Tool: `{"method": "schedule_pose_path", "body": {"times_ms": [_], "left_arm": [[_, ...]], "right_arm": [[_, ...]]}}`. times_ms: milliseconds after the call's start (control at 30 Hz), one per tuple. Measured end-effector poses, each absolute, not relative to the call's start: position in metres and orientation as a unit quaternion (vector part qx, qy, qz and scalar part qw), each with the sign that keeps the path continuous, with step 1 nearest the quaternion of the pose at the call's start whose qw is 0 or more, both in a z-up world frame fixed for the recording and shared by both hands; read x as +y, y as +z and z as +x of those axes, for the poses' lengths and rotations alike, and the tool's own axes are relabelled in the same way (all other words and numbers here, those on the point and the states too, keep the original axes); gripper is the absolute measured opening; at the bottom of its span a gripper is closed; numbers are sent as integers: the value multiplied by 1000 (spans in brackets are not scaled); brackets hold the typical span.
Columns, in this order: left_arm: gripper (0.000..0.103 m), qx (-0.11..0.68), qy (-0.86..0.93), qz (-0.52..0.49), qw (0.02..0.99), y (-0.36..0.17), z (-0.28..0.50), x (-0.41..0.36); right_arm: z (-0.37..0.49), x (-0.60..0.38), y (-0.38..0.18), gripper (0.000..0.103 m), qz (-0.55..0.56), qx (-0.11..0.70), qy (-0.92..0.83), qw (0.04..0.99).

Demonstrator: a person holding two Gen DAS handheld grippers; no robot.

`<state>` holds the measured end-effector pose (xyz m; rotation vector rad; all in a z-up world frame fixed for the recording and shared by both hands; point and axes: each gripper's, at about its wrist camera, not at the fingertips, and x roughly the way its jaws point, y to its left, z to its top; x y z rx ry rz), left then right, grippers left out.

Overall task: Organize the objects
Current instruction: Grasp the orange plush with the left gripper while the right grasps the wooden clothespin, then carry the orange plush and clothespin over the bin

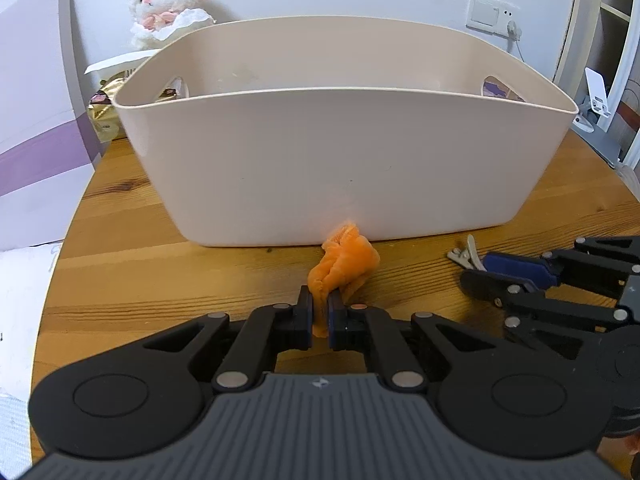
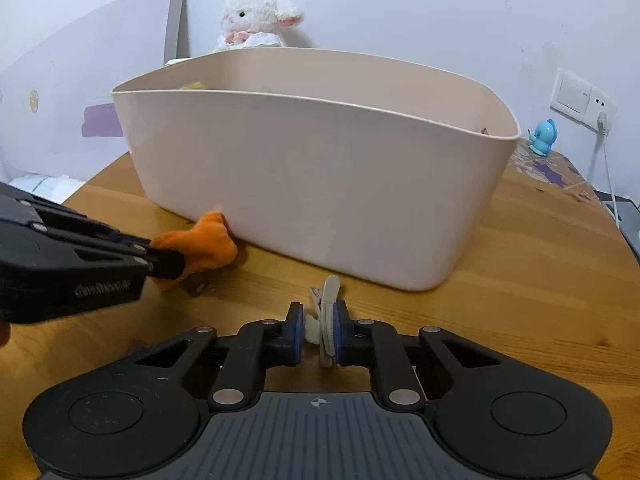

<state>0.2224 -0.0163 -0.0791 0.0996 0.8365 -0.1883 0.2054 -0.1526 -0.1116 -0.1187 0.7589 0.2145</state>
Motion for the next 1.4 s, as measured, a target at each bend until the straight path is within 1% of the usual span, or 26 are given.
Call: {"method": "schedule_pose_path", "body": {"times_ms": [167, 333, 700, 933, 1167, 1400], "left_arm": [[8, 398, -90, 52, 911, -71, 212, -13], [8, 391, -88, 54, 915, -59, 201, -9], [8, 356, -94, 55, 928, -18, 176, 0], [8, 314, -95, 61, 943, 20, 173, 0], [8, 278, -94, 70, 953, 46, 192, -6], [8, 287, -78, 71, 952, 41, 242, -13]], "right_arm": [[197, -158, -108, 13, -37, 371, 111, 921], [176, -166, -91, 13, -25, 353, 118, 928], [134, -180, -19, 13, -26, 276, 137, 951], [136, -194, 20, 13, -9, 224, 133, 965], [152, -202, 41, 13, -1, 193, 120, 974], [189, -201, 41, 13, 2, 193, 102, 976]]}}
